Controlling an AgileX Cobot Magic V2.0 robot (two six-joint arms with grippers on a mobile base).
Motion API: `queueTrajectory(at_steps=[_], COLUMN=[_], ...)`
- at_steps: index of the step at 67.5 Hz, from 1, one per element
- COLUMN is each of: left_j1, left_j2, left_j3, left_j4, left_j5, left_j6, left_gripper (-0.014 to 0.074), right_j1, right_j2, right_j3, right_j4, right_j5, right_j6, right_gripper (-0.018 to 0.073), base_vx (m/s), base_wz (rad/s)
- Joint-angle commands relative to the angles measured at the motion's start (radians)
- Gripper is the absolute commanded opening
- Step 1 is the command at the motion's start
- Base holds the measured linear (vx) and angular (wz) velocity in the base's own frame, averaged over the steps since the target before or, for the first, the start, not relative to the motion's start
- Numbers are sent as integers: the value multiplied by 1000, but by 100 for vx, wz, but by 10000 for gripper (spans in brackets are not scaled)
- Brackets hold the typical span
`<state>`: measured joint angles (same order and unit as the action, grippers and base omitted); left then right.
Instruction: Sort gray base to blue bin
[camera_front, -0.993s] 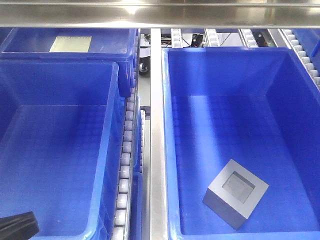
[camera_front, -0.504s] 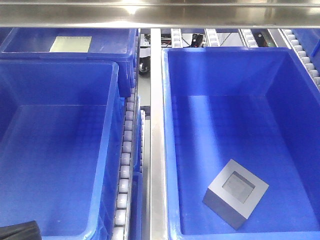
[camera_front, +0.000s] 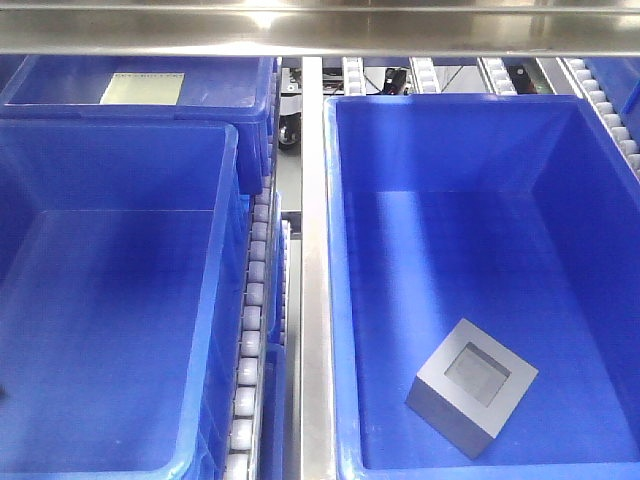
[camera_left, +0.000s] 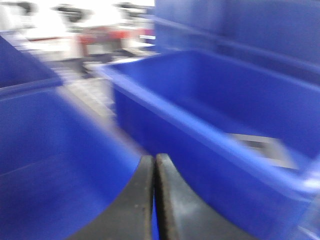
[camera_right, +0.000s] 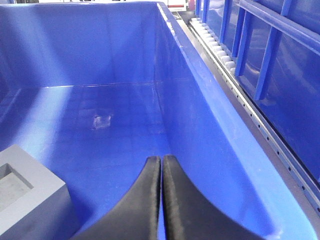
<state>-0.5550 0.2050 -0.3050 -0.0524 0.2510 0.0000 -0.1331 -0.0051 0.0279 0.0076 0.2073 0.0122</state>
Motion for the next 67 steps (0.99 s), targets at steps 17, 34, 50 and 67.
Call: queueTrajectory(at_steps=[17,34,50,67], left_j1=[495,562,562,562], left_j2=[-198,-231,-231,-231], left_j3=[140,243,311,311], left_j4=[-1,26,24,24], left_j5=[-103,-114,-165,-160], left_j6=[0,0,0,-5], left_gripper=[-8,-8,-8,-8], right_j1=[-6,-6,-6,-6], right_j2=[18,18,18,18], right_j3=[2,2,2,2], right_j4=[-8,-8,-8,-8], right_j5=[-60,-60,-60,-60], right_j6=[-12,-12,-12,-12], right_gripper=[-5,-5,-5,-5], base_vx=[0,0,0,0], base_wz=[0,0,0,0])
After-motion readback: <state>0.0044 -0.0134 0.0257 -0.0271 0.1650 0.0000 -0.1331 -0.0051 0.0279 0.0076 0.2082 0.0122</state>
